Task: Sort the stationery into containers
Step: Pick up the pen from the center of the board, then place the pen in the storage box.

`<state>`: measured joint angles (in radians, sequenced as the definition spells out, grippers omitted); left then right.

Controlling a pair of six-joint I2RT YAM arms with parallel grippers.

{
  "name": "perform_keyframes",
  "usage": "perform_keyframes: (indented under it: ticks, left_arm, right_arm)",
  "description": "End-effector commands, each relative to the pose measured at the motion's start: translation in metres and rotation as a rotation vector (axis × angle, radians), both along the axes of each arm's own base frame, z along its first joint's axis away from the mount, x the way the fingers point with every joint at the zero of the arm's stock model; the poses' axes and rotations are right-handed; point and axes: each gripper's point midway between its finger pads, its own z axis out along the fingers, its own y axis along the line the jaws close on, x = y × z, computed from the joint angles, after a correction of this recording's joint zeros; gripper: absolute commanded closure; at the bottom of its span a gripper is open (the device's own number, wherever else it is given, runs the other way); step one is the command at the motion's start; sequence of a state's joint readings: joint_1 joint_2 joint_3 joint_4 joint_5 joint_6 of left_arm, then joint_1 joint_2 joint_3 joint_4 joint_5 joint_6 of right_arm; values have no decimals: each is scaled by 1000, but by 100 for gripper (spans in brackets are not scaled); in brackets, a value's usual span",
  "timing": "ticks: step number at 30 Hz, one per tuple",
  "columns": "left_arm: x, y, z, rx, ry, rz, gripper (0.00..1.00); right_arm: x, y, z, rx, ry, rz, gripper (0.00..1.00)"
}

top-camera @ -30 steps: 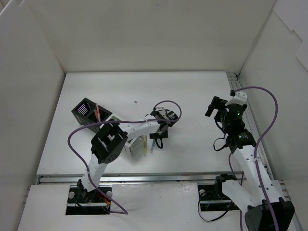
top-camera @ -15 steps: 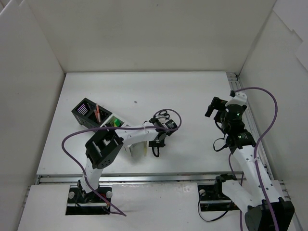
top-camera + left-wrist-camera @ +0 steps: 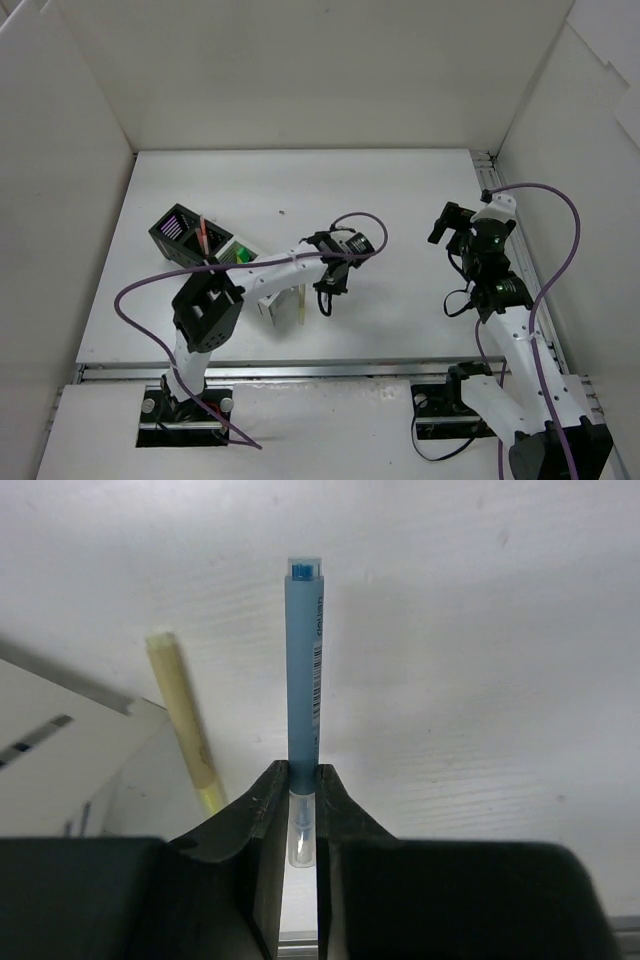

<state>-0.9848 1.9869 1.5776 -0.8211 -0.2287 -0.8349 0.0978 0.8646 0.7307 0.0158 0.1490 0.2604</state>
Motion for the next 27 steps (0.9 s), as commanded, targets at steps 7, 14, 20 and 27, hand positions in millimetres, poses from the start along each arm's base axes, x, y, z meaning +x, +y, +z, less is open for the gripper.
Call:
perform_keyframes:
  ticks: [7,14,20,27]
  left_arm:
    - [85,74,196,-258,-373,210,100]
    - [103,146,245,-671,-409,418,100]
    - [77,187,255,-899,-346,533,100]
    - [55,210,209,-1051,-60,716,100]
  right_arm:
    - [6,-13,16,-40,-51,-57,2]
    - [7,-15,17,-48,-48,-67,2]
    - [11,-15,13,-49,-33,-66,2]
    - [14,-12,8,-42,-15,-52,2]
